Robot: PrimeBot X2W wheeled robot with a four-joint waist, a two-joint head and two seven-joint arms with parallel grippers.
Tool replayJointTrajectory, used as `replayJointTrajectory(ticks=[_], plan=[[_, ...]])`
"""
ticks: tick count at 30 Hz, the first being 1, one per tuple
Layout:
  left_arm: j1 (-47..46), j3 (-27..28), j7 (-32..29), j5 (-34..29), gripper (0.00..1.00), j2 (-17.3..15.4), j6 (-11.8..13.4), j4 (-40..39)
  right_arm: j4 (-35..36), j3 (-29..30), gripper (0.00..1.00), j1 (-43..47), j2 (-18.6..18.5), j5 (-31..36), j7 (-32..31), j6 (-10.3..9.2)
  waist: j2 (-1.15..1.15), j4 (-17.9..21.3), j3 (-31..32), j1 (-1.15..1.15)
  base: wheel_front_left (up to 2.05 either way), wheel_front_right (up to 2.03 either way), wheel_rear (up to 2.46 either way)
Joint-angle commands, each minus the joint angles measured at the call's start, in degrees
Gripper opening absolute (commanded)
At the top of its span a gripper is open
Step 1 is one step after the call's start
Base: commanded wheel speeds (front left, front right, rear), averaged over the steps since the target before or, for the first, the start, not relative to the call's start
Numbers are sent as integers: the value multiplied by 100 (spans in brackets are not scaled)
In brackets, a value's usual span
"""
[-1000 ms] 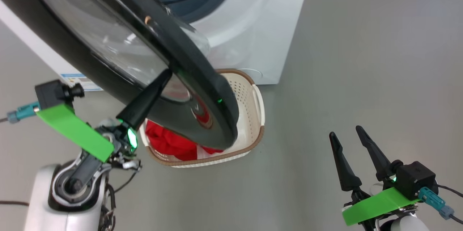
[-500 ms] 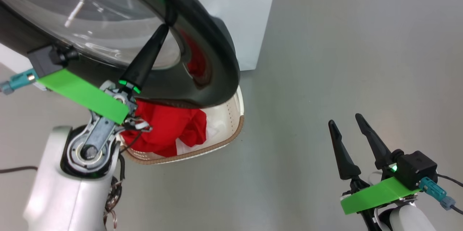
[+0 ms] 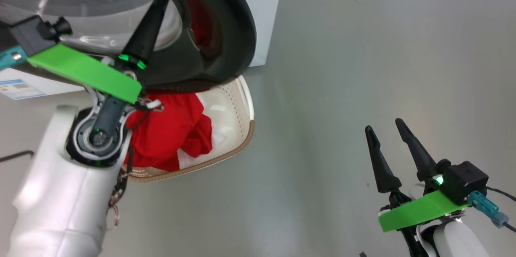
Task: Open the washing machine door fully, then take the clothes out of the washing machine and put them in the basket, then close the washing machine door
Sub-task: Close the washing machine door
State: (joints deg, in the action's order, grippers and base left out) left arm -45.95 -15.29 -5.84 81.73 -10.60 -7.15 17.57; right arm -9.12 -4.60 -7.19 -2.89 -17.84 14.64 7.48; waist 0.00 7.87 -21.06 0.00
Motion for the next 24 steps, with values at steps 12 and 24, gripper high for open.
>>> replayJointTrajectory(ticks=[12, 24], plan=[[-936, -369, 809, 94, 0, -590, -34, 534, 165, -205, 100, -176, 1, -220, 36, 1, 0, 348, -189, 0, 0, 0, 0], [-869, -756, 1125, 457, 0, -738, -34, 597, 142, -155, 100, -122, 1, -184, 36, 1, 0, 236, -84, 0, 0, 0, 0]])
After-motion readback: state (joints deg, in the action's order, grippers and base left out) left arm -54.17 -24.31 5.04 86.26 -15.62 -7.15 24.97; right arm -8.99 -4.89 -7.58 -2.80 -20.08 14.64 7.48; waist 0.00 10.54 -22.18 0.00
